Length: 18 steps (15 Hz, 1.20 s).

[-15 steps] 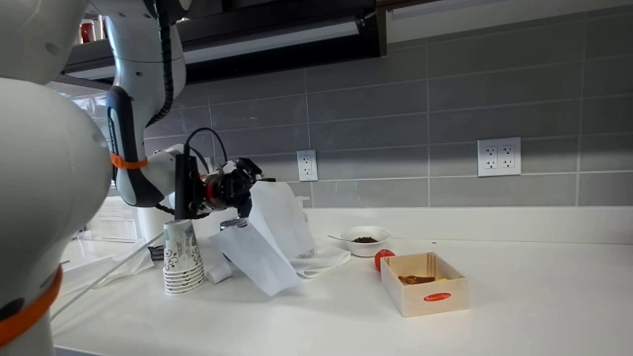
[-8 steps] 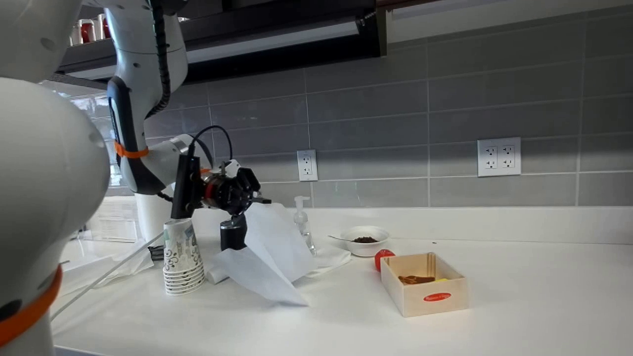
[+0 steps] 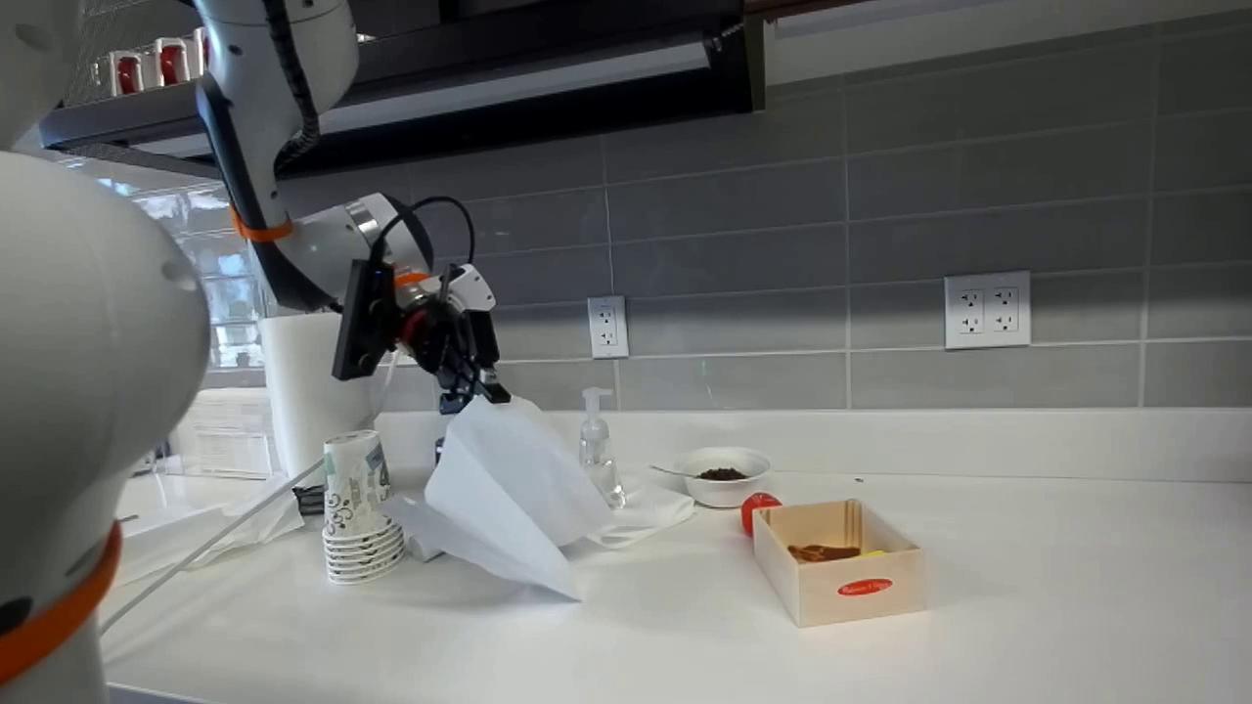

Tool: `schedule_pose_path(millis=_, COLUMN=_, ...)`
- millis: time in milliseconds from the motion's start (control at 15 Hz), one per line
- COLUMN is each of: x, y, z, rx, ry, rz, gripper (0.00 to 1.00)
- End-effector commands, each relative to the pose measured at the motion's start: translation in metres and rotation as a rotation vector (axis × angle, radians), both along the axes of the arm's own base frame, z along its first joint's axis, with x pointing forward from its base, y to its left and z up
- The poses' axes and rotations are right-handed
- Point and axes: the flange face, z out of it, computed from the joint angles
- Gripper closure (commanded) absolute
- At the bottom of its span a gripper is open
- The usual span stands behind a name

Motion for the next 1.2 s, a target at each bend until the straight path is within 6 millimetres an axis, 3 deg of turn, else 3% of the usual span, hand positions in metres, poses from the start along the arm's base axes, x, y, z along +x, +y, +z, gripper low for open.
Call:
schedule_pose_path(millis=0, x=-0.003, y=-0.013, z=0.027, rx=0.148, ry=-0.091, rz=-0.093, gripper=1.0)
schedule_pose_path(millis=467, x=-0.007, y=-0.032, z=0.049, rx=0.406, ry=-0.254, rz=-0.256, gripper=1.0)
schedule_pose_path(millis=1133, x=-0.042, y=-0.082, z=0.036, rx=0.691, ry=-0.517, rz=-0.498, gripper=1.0)
